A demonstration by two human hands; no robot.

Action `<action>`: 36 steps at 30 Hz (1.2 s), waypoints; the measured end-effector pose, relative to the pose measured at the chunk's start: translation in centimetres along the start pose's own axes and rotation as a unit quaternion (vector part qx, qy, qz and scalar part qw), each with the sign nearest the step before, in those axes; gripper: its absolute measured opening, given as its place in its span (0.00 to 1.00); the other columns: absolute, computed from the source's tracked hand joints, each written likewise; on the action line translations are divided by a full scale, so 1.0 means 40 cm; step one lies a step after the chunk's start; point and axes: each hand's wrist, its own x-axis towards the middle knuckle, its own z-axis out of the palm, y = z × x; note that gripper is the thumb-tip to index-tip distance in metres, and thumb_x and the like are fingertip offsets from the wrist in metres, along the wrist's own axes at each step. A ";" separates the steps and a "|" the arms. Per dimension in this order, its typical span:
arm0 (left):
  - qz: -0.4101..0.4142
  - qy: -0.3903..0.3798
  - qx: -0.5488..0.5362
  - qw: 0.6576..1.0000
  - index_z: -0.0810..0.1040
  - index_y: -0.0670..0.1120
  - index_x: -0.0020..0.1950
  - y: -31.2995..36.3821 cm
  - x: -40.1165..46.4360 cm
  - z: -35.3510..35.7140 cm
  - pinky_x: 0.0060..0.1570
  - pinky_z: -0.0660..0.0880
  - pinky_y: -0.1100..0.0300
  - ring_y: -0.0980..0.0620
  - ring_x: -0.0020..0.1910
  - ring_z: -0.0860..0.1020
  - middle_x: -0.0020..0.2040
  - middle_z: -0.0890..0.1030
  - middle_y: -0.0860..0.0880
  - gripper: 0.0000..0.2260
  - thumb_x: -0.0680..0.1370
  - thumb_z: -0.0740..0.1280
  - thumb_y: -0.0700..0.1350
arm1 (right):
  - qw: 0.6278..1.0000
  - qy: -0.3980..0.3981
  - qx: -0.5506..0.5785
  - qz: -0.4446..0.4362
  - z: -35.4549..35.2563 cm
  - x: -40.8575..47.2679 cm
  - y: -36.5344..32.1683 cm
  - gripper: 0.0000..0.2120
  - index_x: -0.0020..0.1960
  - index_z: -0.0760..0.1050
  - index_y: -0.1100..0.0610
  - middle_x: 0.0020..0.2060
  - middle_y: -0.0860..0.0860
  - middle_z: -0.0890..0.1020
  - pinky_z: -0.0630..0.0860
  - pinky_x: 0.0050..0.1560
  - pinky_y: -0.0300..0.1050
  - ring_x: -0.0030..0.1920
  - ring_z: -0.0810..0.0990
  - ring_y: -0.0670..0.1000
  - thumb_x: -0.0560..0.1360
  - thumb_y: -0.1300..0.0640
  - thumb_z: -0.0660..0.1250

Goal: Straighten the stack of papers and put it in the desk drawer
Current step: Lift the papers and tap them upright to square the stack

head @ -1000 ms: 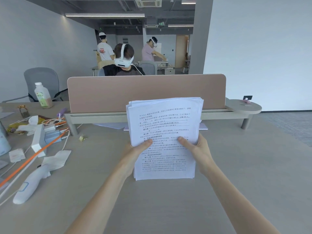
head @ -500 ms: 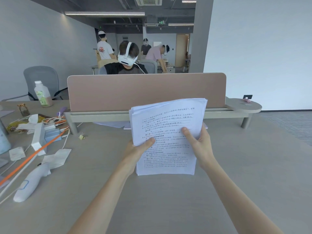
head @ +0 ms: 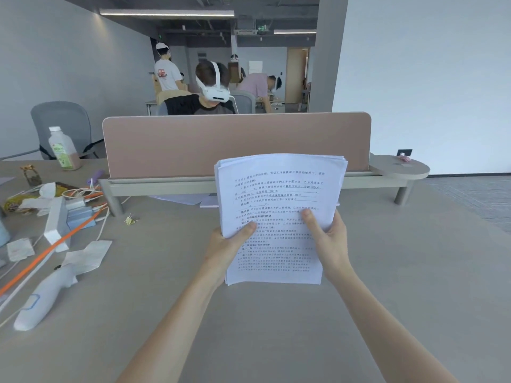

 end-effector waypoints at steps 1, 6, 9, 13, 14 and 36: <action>-0.004 -0.008 0.004 1.000 0.85 0.55 0.47 -0.007 0.003 -0.001 0.42 0.80 0.62 0.58 0.47 0.86 0.46 0.88 0.57 0.03 0.73 0.75 0.48 | 1.000 -0.002 -0.003 0.009 0.002 -0.004 0.006 0.13 0.60 0.80 0.50 0.53 0.44 0.88 0.83 0.56 0.50 0.54 0.86 0.45 0.77 0.50 0.72; -0.008 -0.004 -0.004 1.000 0.85 0.53 0.48 -0.022 0.006 0.004 0.39 0.80 0.64 0.57 0.46 0.86 0.45 0.88 0.57 0.04 0.74 0.75 0.47 | 1.000 0.005 -0.005 0.027 -0.009 -0.006 0.023 0.12 0.59 0.80 0.50 0.52 0.44 0.88 0.83 0.54 0.46 0.53 0.87 0.45 0.77 0.50 0.72; -0.029 0.006 -0.007 1.000 0.84 0.53 0.52 -0.046 0.021 0.008 0.48 0.82 0.57 0.54 0.51 0.86 0.51 0.88 0.54 0.11 0.71 0.77 0.51 | 1.000 -0.003 -0.004 0.029 -0.013 0.000 0.039 0.13 0.61 0.80 0.51 0.54 0.44 0.88 0.83 0.52 0.43 0.54 0.86 0.44 0.77 0.49 0.71; -0.050 0.018 -0.003 0.999 0.84 0.54 0.52 -0.068 0.052 0.007 0.58 0.79 0.50 0.54 0.54 0.85 0.51 0.87 0.55 0.14 0.69 0.78 0.54 | 0.998 -0.009 -0.021 0.052 -0.016 0.014 0.081 0.14 0.61 0.78 0.51 0.55 0.46 0.87 0.83 0.52 0.44 0.54 0.86 0.44 0.78 0.47 0.69; -0.049 0.013 0.005 0.999 0.84 0.54 0.51 -0.068 0.062 0.008 0.58 0.79 0.52 0.55 0.53 0.85 0.51 0.88 0.56 0.12 0.70 0.77 0.53 | 0.998 -0.002 -0.025 0.054 -0.019 0.024 0.092 0.13 0.60 0.77 0.52 0.55 0.47 0.86 0.83 0.52 0.46 0.54 0.86 0.46 0.78 0.46 0.69; -0.116 -0.062 0.064 0.989 0.82 0.55 0.53 -0.061 -0.021 0.066 0.47 0.76 0.62 0.59 0.50 0.82 0.46 0.84 0.61 0.10 0.80 0.63 0.57 | 0.975 -0.007 -0.034 0.218 -0.160 -0.060 0.019 0.04 0.54 0.77 0.56 0.54 0.58 0.87 0.84 0.51 0.61 0.51 0.87 0.60 0.80 0.61 0.66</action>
